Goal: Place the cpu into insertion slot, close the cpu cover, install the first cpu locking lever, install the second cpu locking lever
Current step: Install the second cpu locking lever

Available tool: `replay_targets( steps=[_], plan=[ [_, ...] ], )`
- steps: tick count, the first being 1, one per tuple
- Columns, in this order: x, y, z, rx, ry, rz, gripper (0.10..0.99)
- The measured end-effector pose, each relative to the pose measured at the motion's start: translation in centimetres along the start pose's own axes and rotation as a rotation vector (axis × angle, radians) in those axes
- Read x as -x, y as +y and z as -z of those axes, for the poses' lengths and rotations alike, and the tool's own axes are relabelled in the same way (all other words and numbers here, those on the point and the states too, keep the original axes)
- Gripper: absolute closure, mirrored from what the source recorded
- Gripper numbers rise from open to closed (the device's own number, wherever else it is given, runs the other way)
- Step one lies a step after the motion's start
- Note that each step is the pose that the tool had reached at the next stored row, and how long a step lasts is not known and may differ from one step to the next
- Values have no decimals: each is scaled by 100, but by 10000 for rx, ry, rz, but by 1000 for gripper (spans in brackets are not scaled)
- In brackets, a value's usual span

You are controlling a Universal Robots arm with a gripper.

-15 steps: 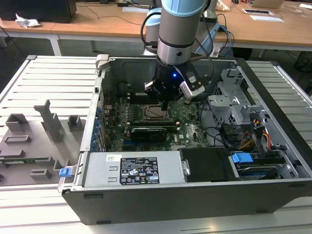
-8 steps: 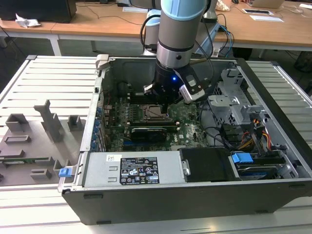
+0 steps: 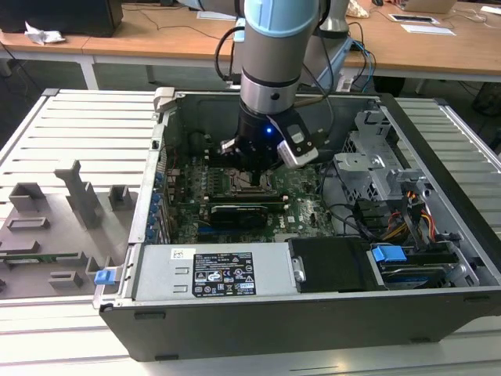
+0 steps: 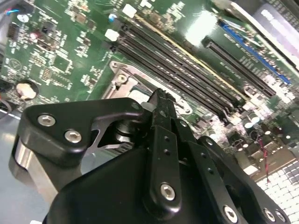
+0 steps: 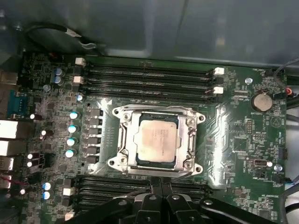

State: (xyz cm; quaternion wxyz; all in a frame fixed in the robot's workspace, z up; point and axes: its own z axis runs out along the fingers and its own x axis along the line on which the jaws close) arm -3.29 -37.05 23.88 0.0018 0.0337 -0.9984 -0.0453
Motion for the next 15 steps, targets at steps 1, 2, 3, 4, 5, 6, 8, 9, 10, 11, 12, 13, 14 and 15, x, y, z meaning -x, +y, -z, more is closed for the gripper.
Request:
replay_targets(
  steps=[1,2,3,4,5,6,8,9,10,11,12,13,14,15],
  plan=[
    [-30,-2,-3,3,-1,0,980],
    [-53,-2,-5,6,-2,-1,980],
    [-78,-2,-10,12,-3,1,980],
    [-96,-2,-15,13,-2,1,980],
    [-113,-2,-21,12,0,0,980],
    [-125,-1,-31,13,-1,0,980],
    [-139,-3,-59,18,0,-1,980],
    [-142,-5,-68,23,1,0,980],
    [-149,-15,-69,60,0,2,980],
    [-159,-33,-69,199,-12,2,980],
    [-168,-48,-68,324,-20,2,980],
    [-189,-67,-67,429,-27,1,980],
    [-201,-77,-67,465,-30,3,980],
    [-215,-87,-66,493,-32,3,980]
  ],
)
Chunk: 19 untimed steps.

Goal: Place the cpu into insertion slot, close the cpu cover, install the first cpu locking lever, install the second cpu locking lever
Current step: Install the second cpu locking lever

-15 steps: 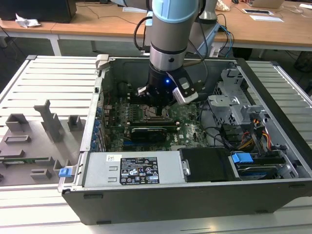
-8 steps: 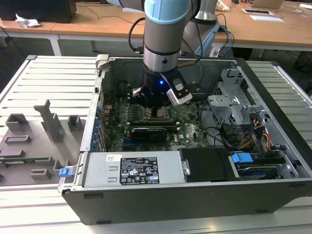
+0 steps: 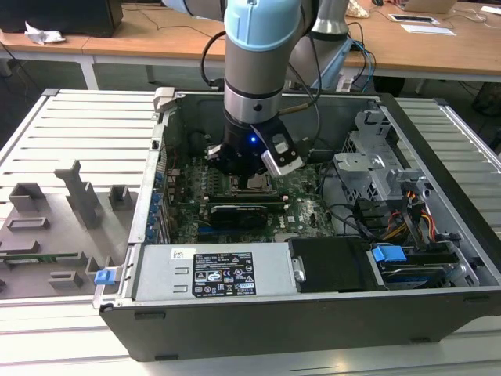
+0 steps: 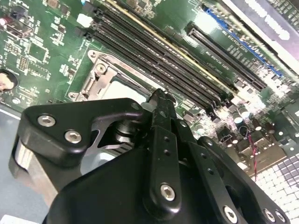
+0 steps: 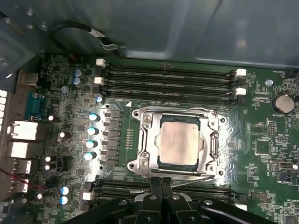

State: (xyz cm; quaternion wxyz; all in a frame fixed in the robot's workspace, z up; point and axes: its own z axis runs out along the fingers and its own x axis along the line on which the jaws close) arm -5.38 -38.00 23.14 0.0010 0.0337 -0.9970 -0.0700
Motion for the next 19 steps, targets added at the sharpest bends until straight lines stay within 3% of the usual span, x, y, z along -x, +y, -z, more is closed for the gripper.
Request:
replay_targets(
  steps=[4,8,10,11,13,19],
  plan=[
    [-65,-25,-13,102,-7,1,980],
    [-76,-35,-83,149,-9,4,980],
    [-81,-74,-101,264,-18,1,980],
    [-95,-95,-98,374,-25,2,980],
    [-131,-110,-96,471,-32,3,980],
    [-169,-120,-126,548,-36,6,980]
  ],
)
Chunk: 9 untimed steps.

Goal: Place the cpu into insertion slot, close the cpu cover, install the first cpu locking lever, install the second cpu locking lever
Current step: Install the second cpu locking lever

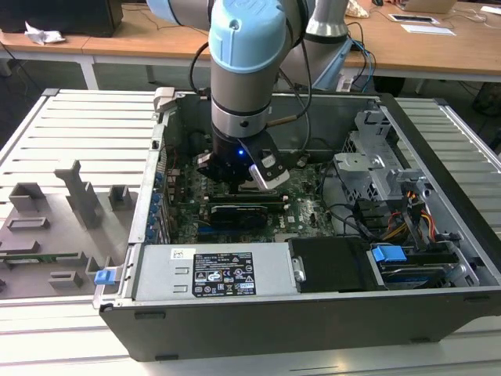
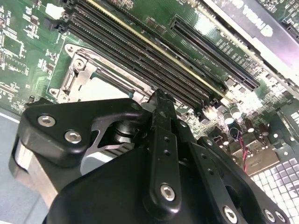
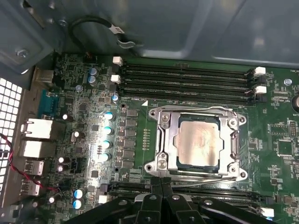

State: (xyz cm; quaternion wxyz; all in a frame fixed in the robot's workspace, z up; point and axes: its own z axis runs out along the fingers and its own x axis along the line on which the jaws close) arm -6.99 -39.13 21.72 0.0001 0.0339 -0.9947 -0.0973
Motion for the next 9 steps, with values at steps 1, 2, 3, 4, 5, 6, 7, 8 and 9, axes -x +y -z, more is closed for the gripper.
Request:
replay_targets(
  steps=[1,2,3,4,5,6,7,8,9],
  plan=[
    [-2,-2,-10,9,-1,-2,980],
    [-3,-5,-29,25,-2,-1,980],
    [-3,-8,-44,38,-3,-3,980],
    [-4,-11,-56,53,-4,-4,980],
    [-7,-13,-63,72,-5,-2,980],
    [-9,-14,-69,103,-6,0,980],
    [-10,-14,-75,135,-8,0,980],
    [-11,-16,-81,176,-12,-2,980],
    [-13,-17,-87,214,-15,-2,980]
  ],
)
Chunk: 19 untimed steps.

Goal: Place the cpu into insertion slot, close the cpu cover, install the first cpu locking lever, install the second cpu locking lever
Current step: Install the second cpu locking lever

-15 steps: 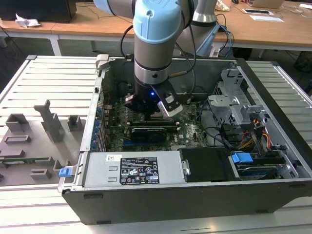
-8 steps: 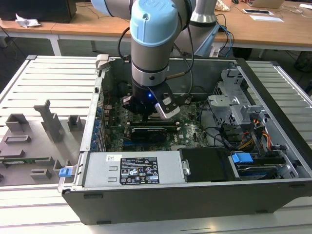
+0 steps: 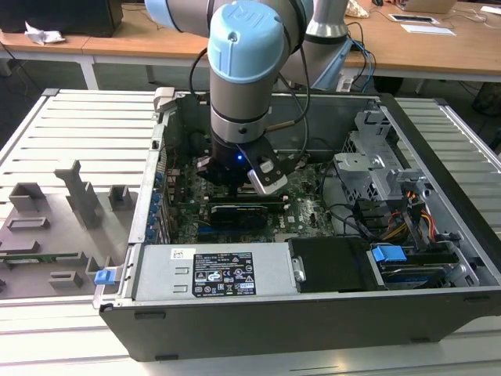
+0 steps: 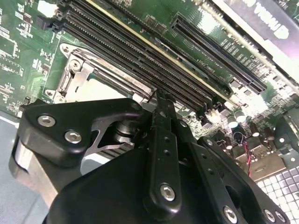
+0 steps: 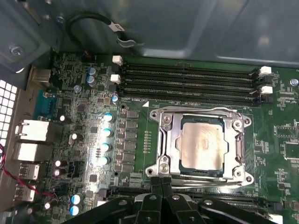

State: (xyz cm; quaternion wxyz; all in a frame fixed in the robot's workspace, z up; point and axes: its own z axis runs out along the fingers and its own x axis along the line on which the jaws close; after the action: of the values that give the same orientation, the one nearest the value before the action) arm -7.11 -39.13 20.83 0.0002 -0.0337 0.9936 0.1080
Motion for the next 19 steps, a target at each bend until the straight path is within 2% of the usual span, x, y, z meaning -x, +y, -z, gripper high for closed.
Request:
replay_targets(
  steps=[7,11,16,18,19],
  plan=[
    [-29,-11,-56,205,-13,2,980],
    [-42,-14,-76,424,-28,4,980],
    [-48,-20,-105,609,-42,6,980],
    [-69,-22,-120,733,-49,6,980],
    [-75,-22,-123,754,-50,6,980]
  ],
)
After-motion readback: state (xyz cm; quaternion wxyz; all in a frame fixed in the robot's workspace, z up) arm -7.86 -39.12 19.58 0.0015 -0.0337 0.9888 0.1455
